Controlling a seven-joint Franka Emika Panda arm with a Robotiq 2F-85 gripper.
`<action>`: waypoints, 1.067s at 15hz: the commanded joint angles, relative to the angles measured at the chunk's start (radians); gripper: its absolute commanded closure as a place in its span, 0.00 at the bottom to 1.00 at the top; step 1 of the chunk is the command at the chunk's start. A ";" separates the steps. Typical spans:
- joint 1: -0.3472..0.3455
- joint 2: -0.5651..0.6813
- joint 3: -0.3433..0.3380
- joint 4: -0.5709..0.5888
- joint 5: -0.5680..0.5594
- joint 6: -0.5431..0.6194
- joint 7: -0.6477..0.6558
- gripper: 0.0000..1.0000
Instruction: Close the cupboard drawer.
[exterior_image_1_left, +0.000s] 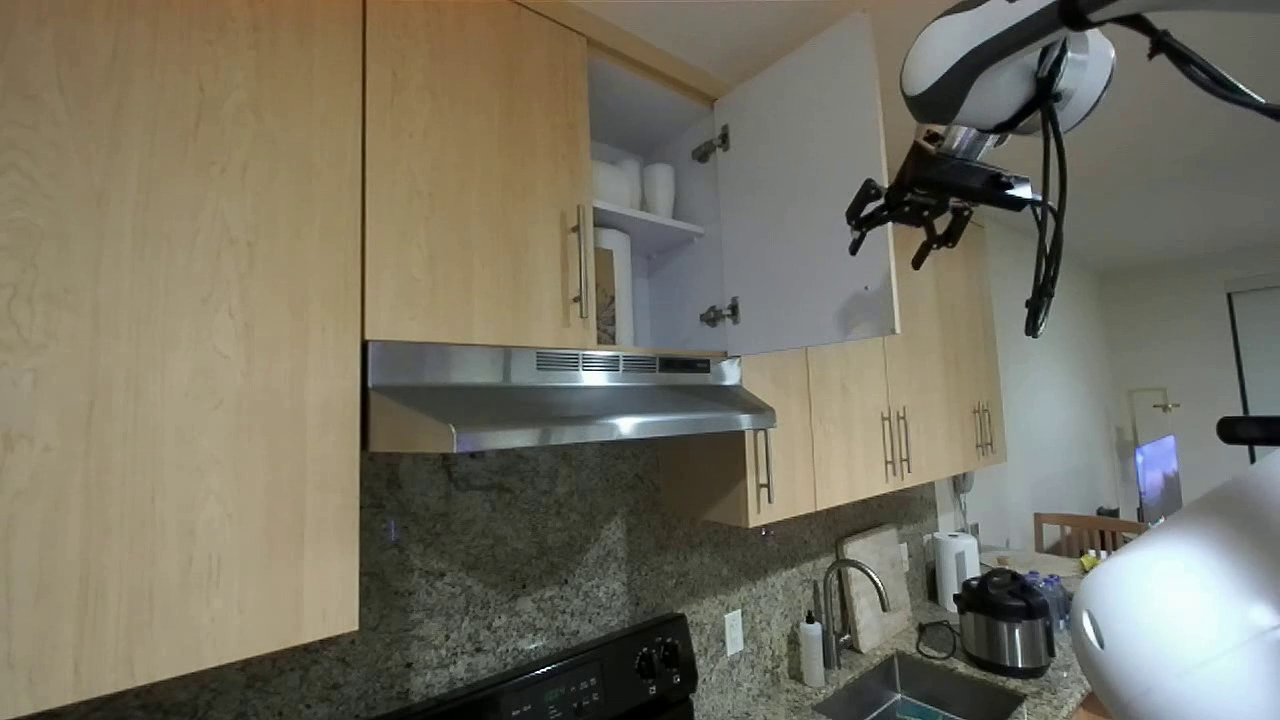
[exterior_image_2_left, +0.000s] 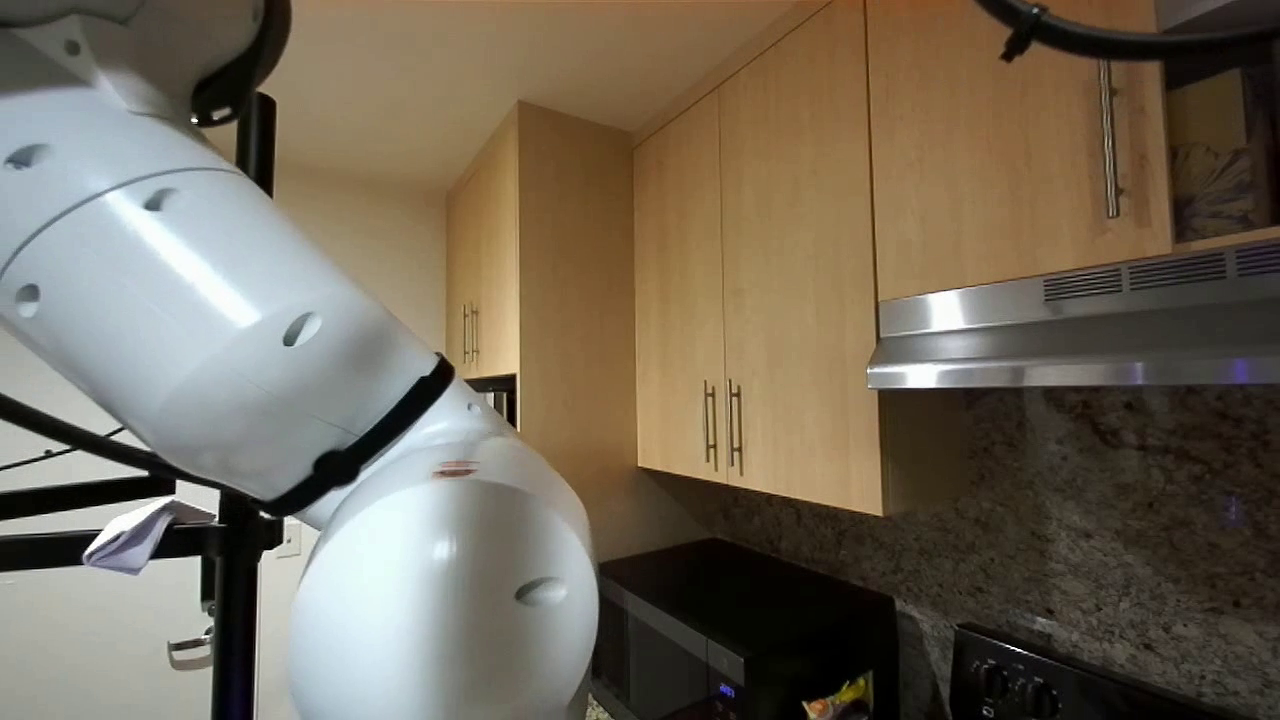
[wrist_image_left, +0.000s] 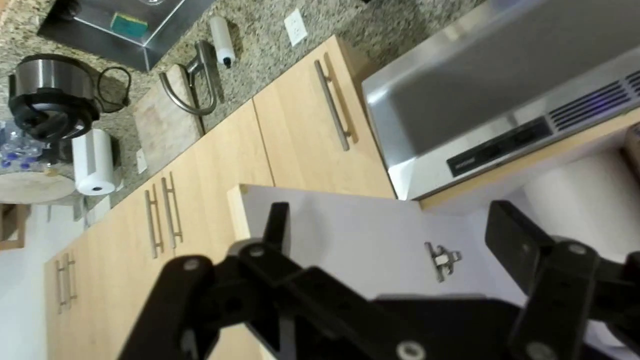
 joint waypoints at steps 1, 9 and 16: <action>-0.113 0.116 0.042 0.072 -0.002 0.073 0.130 0.00; -0.375 0.171 0.154 0.068 -0.071 0.078 0.433 0.00; -0.529 0.230 0.253 0.088 -0.167 0.147 0.624 0.00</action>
